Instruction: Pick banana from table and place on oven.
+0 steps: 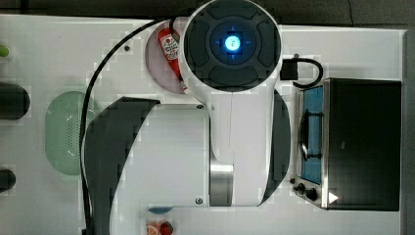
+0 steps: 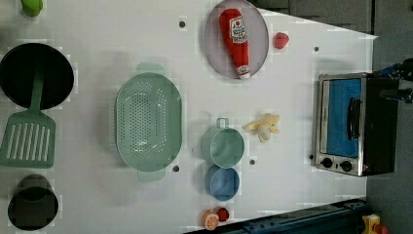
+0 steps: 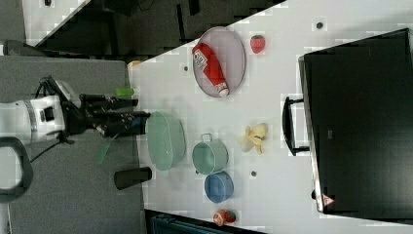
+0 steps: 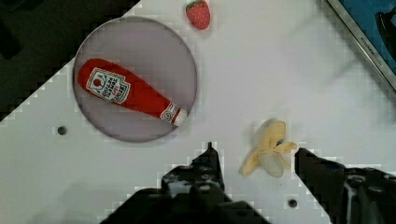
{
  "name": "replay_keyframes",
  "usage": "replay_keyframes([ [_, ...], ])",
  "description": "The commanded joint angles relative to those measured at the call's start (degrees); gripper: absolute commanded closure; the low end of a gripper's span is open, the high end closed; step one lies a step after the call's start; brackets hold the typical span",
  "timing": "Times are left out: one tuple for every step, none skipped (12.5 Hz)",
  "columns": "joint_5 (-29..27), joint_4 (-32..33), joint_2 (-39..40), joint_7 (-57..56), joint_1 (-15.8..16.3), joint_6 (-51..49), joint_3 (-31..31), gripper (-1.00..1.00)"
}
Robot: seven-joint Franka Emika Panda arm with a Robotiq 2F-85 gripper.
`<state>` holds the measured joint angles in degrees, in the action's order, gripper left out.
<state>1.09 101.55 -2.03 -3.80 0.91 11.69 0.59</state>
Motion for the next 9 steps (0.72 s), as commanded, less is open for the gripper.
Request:
replay_keyframes([
  [0.95, 18.60, -26.08, 7.05, -1.62, -8.23, 0.90, -0.58],
  [0.95, 18.75, -26.10, 7.05, -1.62, -8.23, 0.90, -0.80],
  [0.95, 18.97, -26.09, 7.05, -1.63, -8.24, 0.90, -1.00],
  [0.95, 19.19, -26.07, 7.05, -1.62, -8.23, 0.89, -1.00],
  [0.95, 19.52, -25.91, 7.05, -1.62, -8.19, 0.86, -1.00],
  [0.95, 20.03, -25.58, 7.05, -1.62, -7.85, 0.86, -1.00],
  [0.95, 20.78, -25.03, 7.05, -1.62, -6.95, 0.86, -1.00],
  [0.95, 21.81, -24.26, 7.05, -1.62, -5.20, 0.86, -1.00],
  [0.95, 23.11, -23.30, 7.05, -1.62, -2.81, 0.85, -1.00],
])
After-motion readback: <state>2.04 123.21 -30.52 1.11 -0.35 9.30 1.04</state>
